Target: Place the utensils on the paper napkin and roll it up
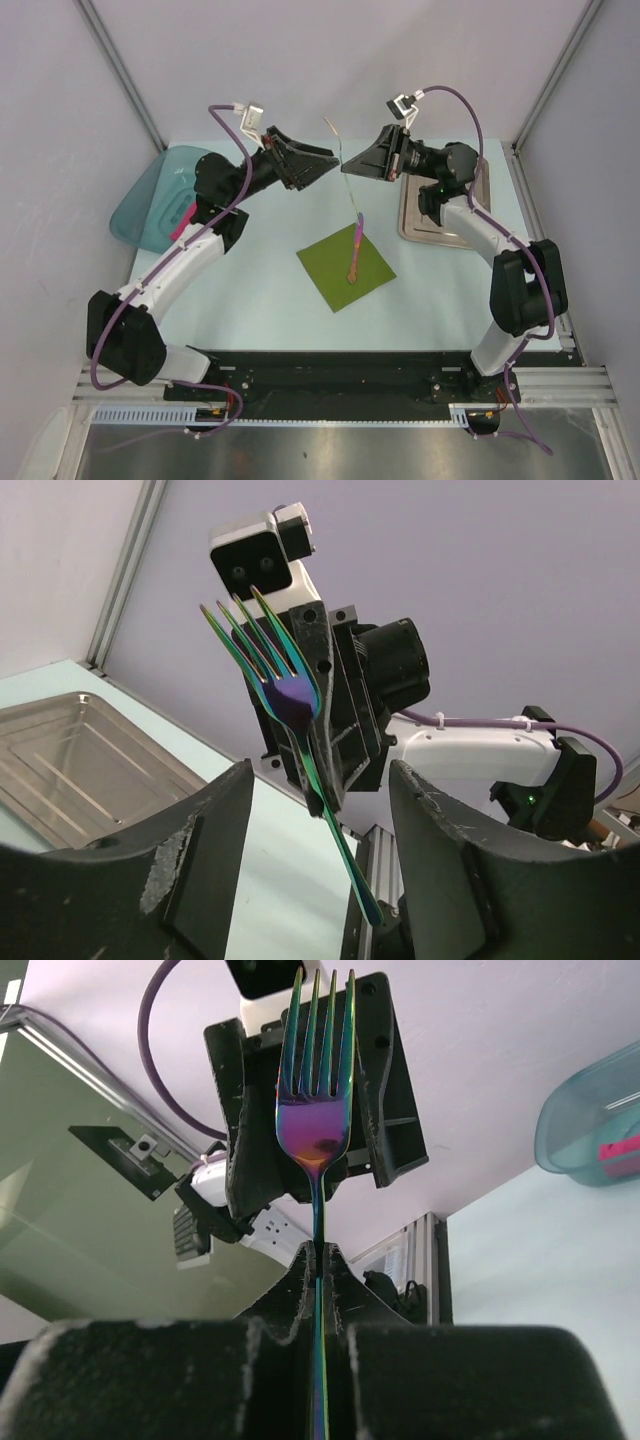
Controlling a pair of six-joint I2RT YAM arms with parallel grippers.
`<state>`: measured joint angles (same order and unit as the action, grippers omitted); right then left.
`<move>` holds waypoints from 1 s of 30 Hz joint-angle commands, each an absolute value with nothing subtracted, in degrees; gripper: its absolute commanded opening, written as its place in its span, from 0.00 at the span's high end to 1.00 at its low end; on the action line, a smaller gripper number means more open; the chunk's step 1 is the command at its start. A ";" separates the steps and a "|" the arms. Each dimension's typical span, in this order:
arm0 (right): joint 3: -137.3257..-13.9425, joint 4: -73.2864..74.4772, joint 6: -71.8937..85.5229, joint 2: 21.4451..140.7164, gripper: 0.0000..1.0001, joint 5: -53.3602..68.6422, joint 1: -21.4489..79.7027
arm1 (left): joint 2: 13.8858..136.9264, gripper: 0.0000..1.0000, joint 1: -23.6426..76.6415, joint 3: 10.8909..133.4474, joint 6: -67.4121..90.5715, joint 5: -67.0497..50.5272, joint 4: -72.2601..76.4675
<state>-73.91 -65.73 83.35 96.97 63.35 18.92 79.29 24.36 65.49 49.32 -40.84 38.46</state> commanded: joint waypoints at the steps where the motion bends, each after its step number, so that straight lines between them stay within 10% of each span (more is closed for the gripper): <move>1: -74.88 -69.34 82.97 96.06 1.00 63.46 20.39 | 77.78 0.39 24.96 66.80 50.54 -39.11 41.75; 30: -74.18 -73.21 86.31 96.24 1.00 62.23 21.71 | 77.96 0.69 25.84 63.63 55.98 -39.55 46.67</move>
<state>-73.91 -69.43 85.62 96.97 63.29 21.89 79.18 25.19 63.42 54.63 -39.62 43.29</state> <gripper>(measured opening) 0.018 0.343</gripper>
